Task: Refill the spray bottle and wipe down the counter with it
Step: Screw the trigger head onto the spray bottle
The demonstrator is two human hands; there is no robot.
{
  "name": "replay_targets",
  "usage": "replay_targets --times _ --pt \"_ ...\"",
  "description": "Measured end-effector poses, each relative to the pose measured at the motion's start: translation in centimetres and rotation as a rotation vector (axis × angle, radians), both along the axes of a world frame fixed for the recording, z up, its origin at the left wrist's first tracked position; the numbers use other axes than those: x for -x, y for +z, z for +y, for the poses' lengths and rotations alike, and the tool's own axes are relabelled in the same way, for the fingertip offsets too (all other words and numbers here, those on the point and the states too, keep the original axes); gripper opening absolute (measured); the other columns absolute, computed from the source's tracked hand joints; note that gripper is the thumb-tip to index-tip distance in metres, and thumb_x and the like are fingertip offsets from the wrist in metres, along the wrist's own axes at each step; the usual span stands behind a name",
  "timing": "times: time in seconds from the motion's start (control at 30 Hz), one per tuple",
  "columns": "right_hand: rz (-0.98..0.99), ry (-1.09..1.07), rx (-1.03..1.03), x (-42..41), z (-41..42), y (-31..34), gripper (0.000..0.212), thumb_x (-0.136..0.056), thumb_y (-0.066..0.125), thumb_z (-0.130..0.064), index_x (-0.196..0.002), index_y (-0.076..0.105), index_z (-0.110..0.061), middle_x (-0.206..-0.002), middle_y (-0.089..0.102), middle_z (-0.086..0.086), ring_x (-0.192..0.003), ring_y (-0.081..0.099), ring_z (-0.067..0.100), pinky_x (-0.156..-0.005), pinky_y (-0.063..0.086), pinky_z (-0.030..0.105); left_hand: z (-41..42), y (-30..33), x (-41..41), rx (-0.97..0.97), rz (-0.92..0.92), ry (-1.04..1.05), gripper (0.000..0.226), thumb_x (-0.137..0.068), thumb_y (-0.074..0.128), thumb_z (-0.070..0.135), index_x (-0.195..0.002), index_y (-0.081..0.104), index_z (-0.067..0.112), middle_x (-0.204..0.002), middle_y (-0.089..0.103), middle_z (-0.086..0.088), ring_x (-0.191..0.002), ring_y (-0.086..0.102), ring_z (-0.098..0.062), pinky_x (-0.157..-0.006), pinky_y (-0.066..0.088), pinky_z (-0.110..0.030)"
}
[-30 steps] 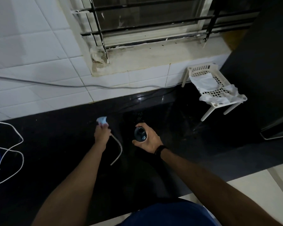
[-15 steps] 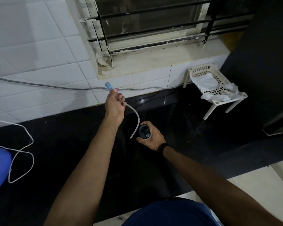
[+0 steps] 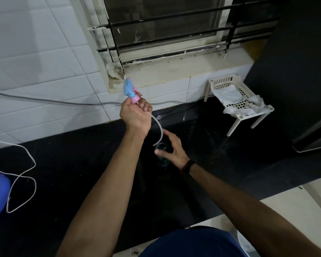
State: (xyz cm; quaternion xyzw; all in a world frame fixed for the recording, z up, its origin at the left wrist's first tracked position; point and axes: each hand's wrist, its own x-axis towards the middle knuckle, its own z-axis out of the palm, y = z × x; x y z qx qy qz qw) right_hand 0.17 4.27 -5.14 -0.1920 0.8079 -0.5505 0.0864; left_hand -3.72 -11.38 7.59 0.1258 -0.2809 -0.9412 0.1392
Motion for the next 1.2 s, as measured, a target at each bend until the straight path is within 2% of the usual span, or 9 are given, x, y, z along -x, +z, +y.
replay_targets --times 0.1,0.2,0.33,0.63,0.77,0.87,1.0,1.1,1.2 --pt "0.078 -0.074 0.093 1.2 -0.1 1.7 0.029 -0.089 0.070 -0.031 -0.118 0.068 -0.029 -0.118 0.066 -0.013 -0.117 0.052 0.002 -0.108 0.038 0.034 0.4 0.4 0.1 -0.005 0.010 -0.009 0.032 -0.095 0.032 0.031 -0.082 0.054 0.012 -0.064 0.037 -0.002 -0.054 0.031 -0.014 -0.057 0.029 -0.029" --pt "0.091 -0.031 0.126 1.9 0.0 3.1 0.014 -0.093 0.067 -0.025 -0.102 0.076 -0.020 -0.095 0.076 -0.006 -0.098 0.065 0.013 -0.094 0.049 0.030 0.4 1.1 0.5 -0.002 0.020 -0.013 0.032 -0.096 0.032 0.031 -0.082 0.055 0.013 -0.064 0.037 -0.002 -0.055 0.031 -0.015 -0.057 0.029 -0.029" --pt "0.108 -0.024 0.099 2.0 0.4 3.8 0.014 -0.095 0.065 -0.025 -0.102 0.077 -0.020 -0.089 0.076 -0.007 -0.091 0.063 0.014 -0.084 0.044 0.017 -0.3 1.7 1.0 0.043 0.017 -0.018 0.029 -0.095 0.034 0.030 -0.085 0.054 0.012 -0.066 0.037 -0.002 -0.056 0.031 -0.014 -0.057 0.029 -0.030" --pt "0.102 -0.012 -0.005 1.5 0.9 2.7 0.013 -0.095 0.065 -0.026 -0.102 0.076 -0.025 -0.090 0.074 -0.012 -0.089 0.060 0.005 -0.082 0.044 0.017 -0.1 0.8 0.4 0.150 -0.020 -0.034 0.025 -0.093 0.036 0.025 -0.084 0.055 0.012 -0.063 0.037 -0.001 -0.053 0.031 -0.015 -0.057 0.028 -0.030" --pt "0.107 -0.046 -0.018 1.1 0.4 1.3 0.012 -0.087 0.074 -0.020 -0.098 0.078 -0.022 -0.103 0.068 -0.005 -0.099 0.060 0.007 -0.091 0.044 0.017 0.2 -0.2 -0.4 0.293 -0.096 -0.080 0.026 -0.095 0.035 0.023 -0.087 0.056 0.010 -0.062 0.039 0.000 -0.054 0.033 -0.014 -0.057 0.029 -0.029" --pt "0.005 -0.066 0.039 0.7 0.2 0.9 0.016 -0.085 0.076 -0.019 -0.101 0.078 -0.018 -0.106 0.066 -0.002 -0.096 0.062 0.004 -0.087 0.047 0.014 0.1 -1.4 -1.6 0.425 -0.102 -0.124 0.022 -0.096 0.039 0.021 -0.094 0.058 0.009 -0.066 0.047 -0.001 -0.059 0.043 -0.013 -0.062 0.038 -0.028" --pt "-0.050 -0.005 -0.019 0.4 0.6 0.2 0.038 -0.074 0.086 -0.031 -0.109 0.074 -0.020 -0.110 0.068 -0.005 -0.099 0.062 0.001 -0.084 0.043 0.007 -0.3 -3.3 -3.7 0.701 -0.114 -0.217 0.022 -0.086 0.051 0.022 -0.103 0.062 0.012 -0.076 0.056 -0.003 -0.068 0.056 -0.013 -0.070 0.053 -0.028" --pt "-0.054 0.038 -0.080 0.5 0.5 -0.4 0.054 -0.069 0.089 -0.030 -0.118 0.069 -0.020 -0.119 0.065 -0.006 -0.105 0.059 0.002 -0.086 0.037 0.000 -0.5 -5.1 -4.9 0.822 -0.163 -0.276 0.016 -0.094 0.055 0.013 -0.108 0.064 0.012 -0.081 0.064 -0.006 -0.078 0.065 -0.017 -0.080 0.056 -0.033" --pt "-0.114 0.035 -0.084 0.3 0.2 -0.6 0.061 -0.070 0.089 -0.030 -0.124 0.064 -0.023 -0.123 0.063 -0.008 -0.108 0.056 0.000 -0.084 0.034 -0.005 -0.1 -6.7 -6.2 0.919 -0.168 -0.321 0.014 -0.097 0.059 0.007 -0.108 0.064 0.013 -0.093 0.067 -0.009 -0.089 0.068 -0.017 -0.078 0.055 -0.024"
